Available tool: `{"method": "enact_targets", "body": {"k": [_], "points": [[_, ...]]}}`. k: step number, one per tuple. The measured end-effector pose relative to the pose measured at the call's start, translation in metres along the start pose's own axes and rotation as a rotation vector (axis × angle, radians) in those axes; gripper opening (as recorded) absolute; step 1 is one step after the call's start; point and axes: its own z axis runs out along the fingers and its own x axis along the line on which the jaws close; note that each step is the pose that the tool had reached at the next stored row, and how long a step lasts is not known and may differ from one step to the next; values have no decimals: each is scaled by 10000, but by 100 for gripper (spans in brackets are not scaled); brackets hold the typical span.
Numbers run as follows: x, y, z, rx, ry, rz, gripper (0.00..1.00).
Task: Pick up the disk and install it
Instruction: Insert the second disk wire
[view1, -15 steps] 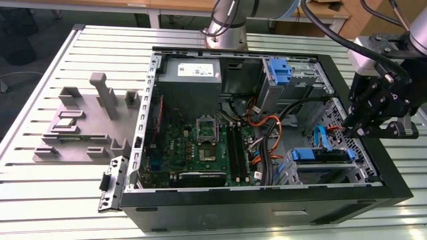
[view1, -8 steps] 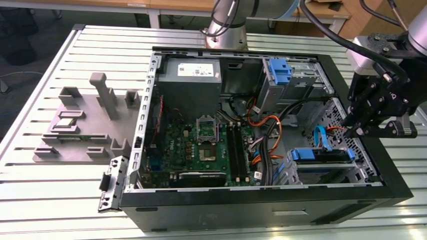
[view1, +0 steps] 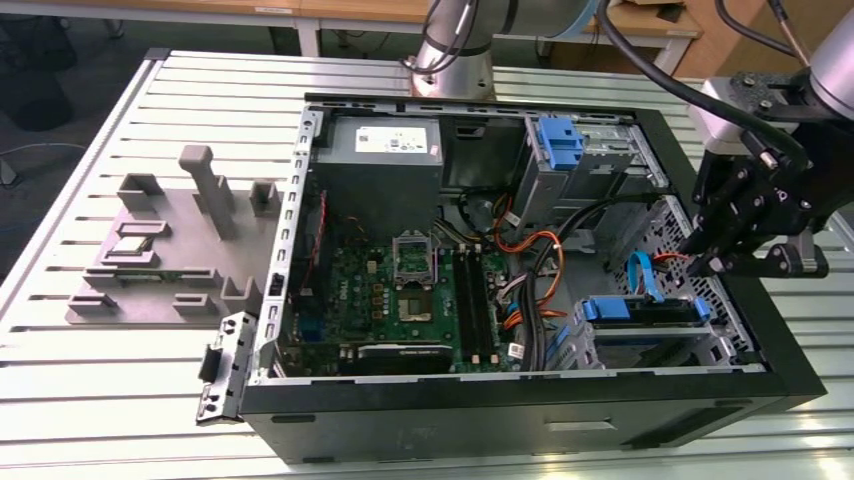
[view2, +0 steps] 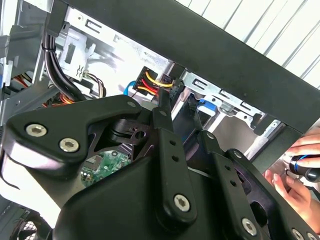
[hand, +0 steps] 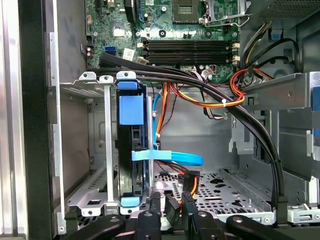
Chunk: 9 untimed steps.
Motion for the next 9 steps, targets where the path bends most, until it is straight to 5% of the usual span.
{"method": "enact_targets", "body": {"k": [9], "points": [[-13, -33, 26, 0, 0, -1, 31]]}}
